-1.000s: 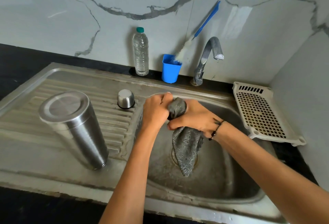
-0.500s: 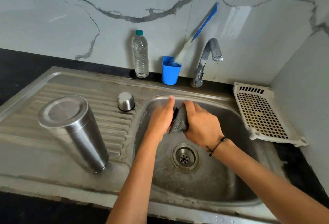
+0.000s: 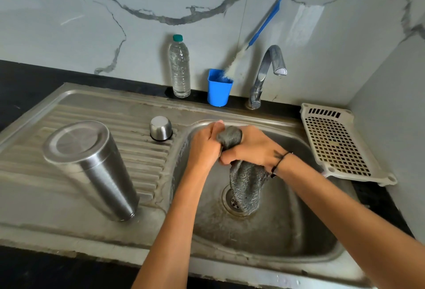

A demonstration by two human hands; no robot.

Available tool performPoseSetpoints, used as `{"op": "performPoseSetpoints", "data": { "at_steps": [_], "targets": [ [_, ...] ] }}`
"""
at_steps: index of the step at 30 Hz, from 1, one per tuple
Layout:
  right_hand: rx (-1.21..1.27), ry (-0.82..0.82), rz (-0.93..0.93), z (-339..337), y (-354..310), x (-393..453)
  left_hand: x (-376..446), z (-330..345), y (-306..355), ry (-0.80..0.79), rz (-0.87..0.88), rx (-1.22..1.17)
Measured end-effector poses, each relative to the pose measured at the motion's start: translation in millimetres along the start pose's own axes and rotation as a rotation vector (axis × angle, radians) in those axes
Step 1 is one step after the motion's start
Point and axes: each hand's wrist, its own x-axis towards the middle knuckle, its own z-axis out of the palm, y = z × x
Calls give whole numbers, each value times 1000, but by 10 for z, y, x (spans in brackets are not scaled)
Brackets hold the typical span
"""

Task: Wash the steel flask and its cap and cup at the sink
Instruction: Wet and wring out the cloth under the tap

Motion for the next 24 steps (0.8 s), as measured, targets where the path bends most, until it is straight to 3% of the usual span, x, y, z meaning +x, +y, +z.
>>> {"op": "performPoseSetpoints", "data": {
  "at_steps": [2, 4, 7, 9, 12, 16, 20, 24],
  "targets": [
    [315, -188, 134, -53, 37, -16, -22, -12, 14, 19, 74, 8],
    [415, -303, 191, -84, 96, -28, -51, -4, 13, 24, 133, -8],
    [340, -191, 143, -84, 154, -11, -52, -1, 21, -75, 87, 53],
    [28, -9, 35, -73, 193, 4, -21, -21, -23, -135, -37, 79],
    [-648, 204, -140, 0, 142, -93, 11, -49, -45, -163, -257, 24],
    [-967, 360, -388, 173, 116, -177, 5, -14, -17, -190, -397, -43],
    [-863, 354, -311, 192, 49, -111, 44, -13, -30, -108, -340, -72],
    [-563, 182, -107, 109, -44, -80, 31, -1, -48, -70, -259, -101]
  ]
}}
